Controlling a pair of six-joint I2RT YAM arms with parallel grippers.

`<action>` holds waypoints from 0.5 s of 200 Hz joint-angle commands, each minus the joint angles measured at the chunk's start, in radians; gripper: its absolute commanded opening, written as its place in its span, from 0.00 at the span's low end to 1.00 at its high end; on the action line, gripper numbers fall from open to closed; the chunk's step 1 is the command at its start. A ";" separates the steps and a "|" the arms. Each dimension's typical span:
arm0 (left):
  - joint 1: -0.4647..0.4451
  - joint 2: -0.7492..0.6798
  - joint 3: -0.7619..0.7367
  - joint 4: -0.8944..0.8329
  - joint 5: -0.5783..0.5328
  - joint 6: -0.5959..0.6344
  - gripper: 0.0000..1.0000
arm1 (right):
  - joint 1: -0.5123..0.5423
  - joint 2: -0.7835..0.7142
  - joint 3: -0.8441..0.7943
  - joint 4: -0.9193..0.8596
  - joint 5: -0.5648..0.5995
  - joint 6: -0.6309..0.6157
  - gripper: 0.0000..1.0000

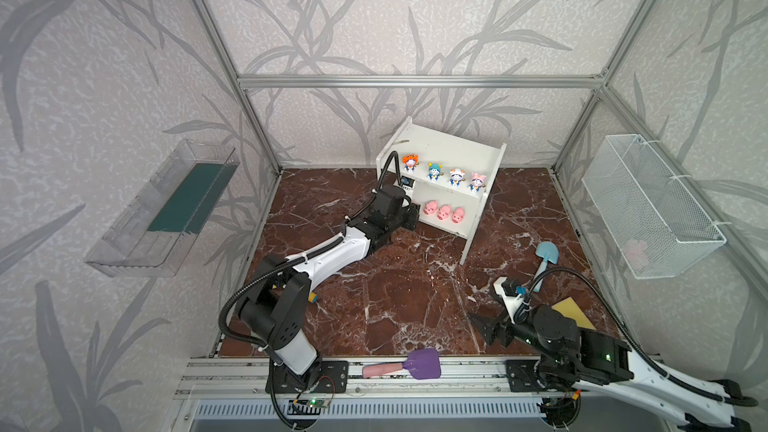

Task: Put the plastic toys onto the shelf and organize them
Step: 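Lower the pink pig beside the three pigs with the left gripper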

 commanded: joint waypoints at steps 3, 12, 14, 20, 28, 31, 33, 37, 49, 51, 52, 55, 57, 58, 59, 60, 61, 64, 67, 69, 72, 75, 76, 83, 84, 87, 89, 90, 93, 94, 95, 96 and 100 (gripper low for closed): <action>0.005 0.018 0.042 0.035 0.010 0.009 0.34 | 0.002 -0.009 -0.003 -0.010 0.017 0.003 0.94; 0.005 0.022 0.048 0.037 0.011 0.008 0.34 | 0.002 -0.010 -0.003 -0.014 0.017 0.005 0.94; 0.005 0.023 0.049 0.037 0.012 0.007 0.34 | 0.002 -0.011 -0.003 -0.015 0.018 0.006 0.94; 0.006 0.025 0.052 0.038 0.013 0.007 0.34 | 0.002 -0.013 -0.004 -0.019 0.018 0.008 0.94; 0.005 0.029 0.056 0.040 0.013 0.006 0.34 | 0.002 -0.017 -0.005 -0.022 0.018 0.009 0.94; 0.005 0.030 0.057 0.042 0.011 0.006 0.34 | 0.002 -0.019 -0.005 -0.023 0.018 0.009 0.94; 0.006 0.031 0.058 0.044 0.011 0.006 0.34 | 0.002 -0.021 -0.006 -0.024 0.019 0.008 0.94; 0.005 0.032 0.059 0.045 0.010 0.005 0.34 | 0.002 -0.023 -0.006 -0.024 0.020 0.008 0.94; 0.005 0.037 0.063 0.049 0.010 0.004 0.34 | 0.002 -0.032 -0.010 -0.028 0.021 0.009 0.94; 0.005 0.038 0.064 0.050 0.011 0.004 0.34 | 0.002 -0.034 -0.010 -0.029 0.022 0.010 0.94; 0.005 0.038 0.065 0.051 0.011 0.004 0.34 | 0.002 -0.034 -0.009 -0.030 0.022 0.010 0.94; 0.005 0.040 0.066 0.052 0.010 0.003 0.34 | 0.002 -0.037 -0.010 -0.030 0.023 0.009 0.94; 0.006 0.042 0.066 0.054 0.011 0.002 0.34 | 0.001 -0.038 -0.010 -0.031 0.024 0.010 0.94; 0.006 0.042 0.066 0.054 0.011 0.002 0.34 | 0.001 -0.038 -0.010 -0.031 0.023 0.010 0.94; 0.005 0.042 0.067 0.055 0.011 0.002 0.34 | 0.002 -0.039 -0.010 -0.031 0.023 0.009 0.94; 0.006 0.043 0.068 0.056 0.011 0.002 0.34 | 0.002 -0.040 -0.010 -0.031 0.022 0.009 0.94; 0.006 0.043 0.068 0.057 0.011 0.002 0.34 | 0.002 -0.040 -0.011 -0.031 0.023 0.009 0.94; 0.006 0.044 0.069 0.059 0.011 0.001 0.34 | 0.002 -0.042 -0.011 -0.032 0.023 0.011 0.94; 0.006 0.046 0.069 0.061 0.011 0.001 0.34 | 0.002 -0.043 -0.012 -0.032 0.023 0.012 0.94; 0.005 0.047 0.070 0.061 0.012 0.001 0.34 | 0.002 -0.045 -0.013 -0.032 0.023 0.011 0.94; 0.005 0.048 0.071 0.062 0.013 0.000 0.34 | 0.002 -0.046 -0.013 -0.033 0.023 0.011 0.94; 0.005 0.049 0.072 0.064 0.012 0.000 0.34 | 0.002 -0.047 -0.013 -0.033 0.024 0.011 0.94; 0.005 0.049 0.072 0.065 0.013 0.000 0.34 | 0.002 -0.048 -0.013 -0.034 0.024 0.011 0.94; 0.006 0.051 0.073 0.070 0.012 -0.001 0.34 | 0.002 -0.049 -0.015 -0.036 0.025 0.013 0.94; 0.005 0.052 0.073 0.071 0.012 -0.001 0.34 | 0.002 -0.049 -0.015 -0.036 0.025 0.013 0.94; 0.005 0.053 0.073 0.074 0.011 -0.002 0.34 | 0.002 -0.049 -0.016 -0.038 0.025 0.014 0.94; 0.005 0.054 0.072 0.075 0.011 -0.002 0.34 | 0.002 -0.050 -0.016 -0.038 0.025 0.014 0.94; 0.006 0.054 0.072 0.077 0.011 -0.002 0.34 | 0.002 -0.050 -0.016 -0.039 0.025 0.014 0.94; 0.006 0.055 0.073 0.079 0.011 -0.002 0.34 | 0.002 -0.051 -0.017 -0.039 0.025 0.016 0.94; 0.005 0.055 0.074 0.080 0.010 -0.002 0.34 | 0.002 -0.052 -0.018 -0.039 0.025 0.016 0.94; 0.006 0.056 0.074 0.080 0.009 -0.003 0.33 | 0.002 -0.051 -0.018 -0.039 0.025 0.015 0.94; 0.005 0.056 0.074 0.081 0.009 -0.003 0.33 | 0.002 -0.051 -0.017 -0.039 0.025 0.015 0.94; 0.005 0.057 0.074 0.082 0.010 -0.004 0.33 | 0.002 -0.051 -0.019 -0.039 0.025 0.016 0.94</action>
